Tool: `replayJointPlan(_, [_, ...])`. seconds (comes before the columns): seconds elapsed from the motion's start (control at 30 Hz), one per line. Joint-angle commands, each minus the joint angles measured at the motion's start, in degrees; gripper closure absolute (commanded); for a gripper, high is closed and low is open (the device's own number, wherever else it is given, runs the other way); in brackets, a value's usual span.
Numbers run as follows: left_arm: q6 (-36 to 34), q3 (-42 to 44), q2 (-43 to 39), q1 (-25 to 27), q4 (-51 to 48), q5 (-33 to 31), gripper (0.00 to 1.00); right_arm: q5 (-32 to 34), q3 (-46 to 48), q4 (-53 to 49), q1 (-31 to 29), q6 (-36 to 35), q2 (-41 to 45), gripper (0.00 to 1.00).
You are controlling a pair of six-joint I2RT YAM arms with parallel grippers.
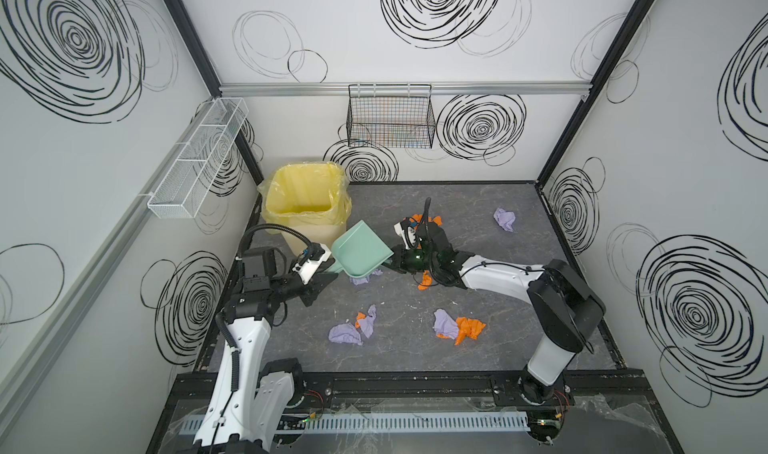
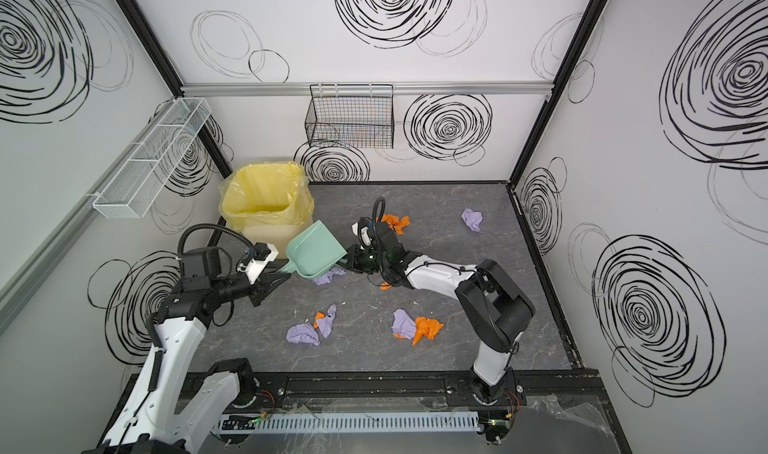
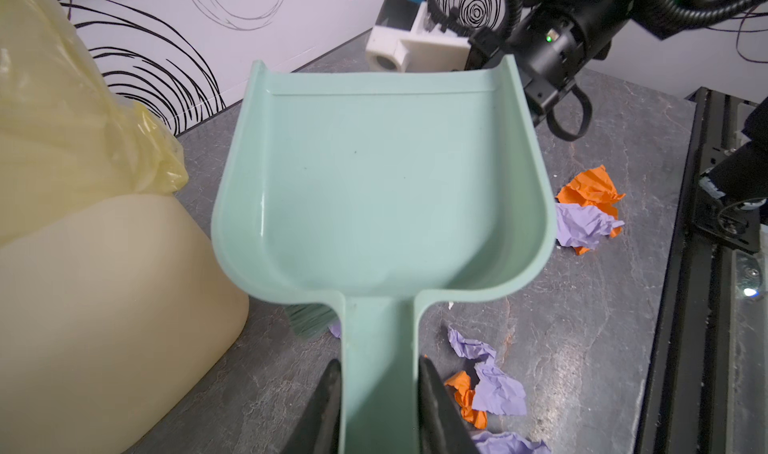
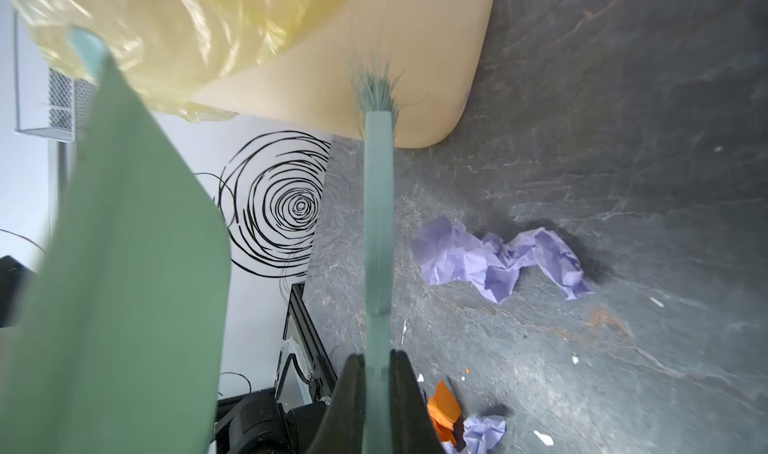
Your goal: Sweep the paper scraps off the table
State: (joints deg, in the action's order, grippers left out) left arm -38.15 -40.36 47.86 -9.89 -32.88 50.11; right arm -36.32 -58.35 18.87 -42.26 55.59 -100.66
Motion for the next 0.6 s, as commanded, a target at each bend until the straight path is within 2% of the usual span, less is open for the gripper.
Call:
replayJointPlan(0.0, [-0.2,0.4,-0.4,0.5,1.5,1.5,1.00,-2.1,-0.6,3.4,-0.8,1.4,-1.5,1.00])
replayJointPlan(0.3, [-0.6,0.7,-0.6,0.6,1.4,1.6,1.00,-3.8,5.4,0.9,0.5,-1.4,-0.8,1.00])
replayJointPlan(0.43, [-0.8,0.8,-0.5,0.7,1.4,1.6,1.00,-2.2,7.6,-5.5,2.9,-5.7,1.5,1.00])
replayJointPlan(0.57, [-0.9,0.8,-0.5,0.7,1.2,1.5,1.00,2.9,8.4,-14.7,5.6,-11.4,5.5,1.00])
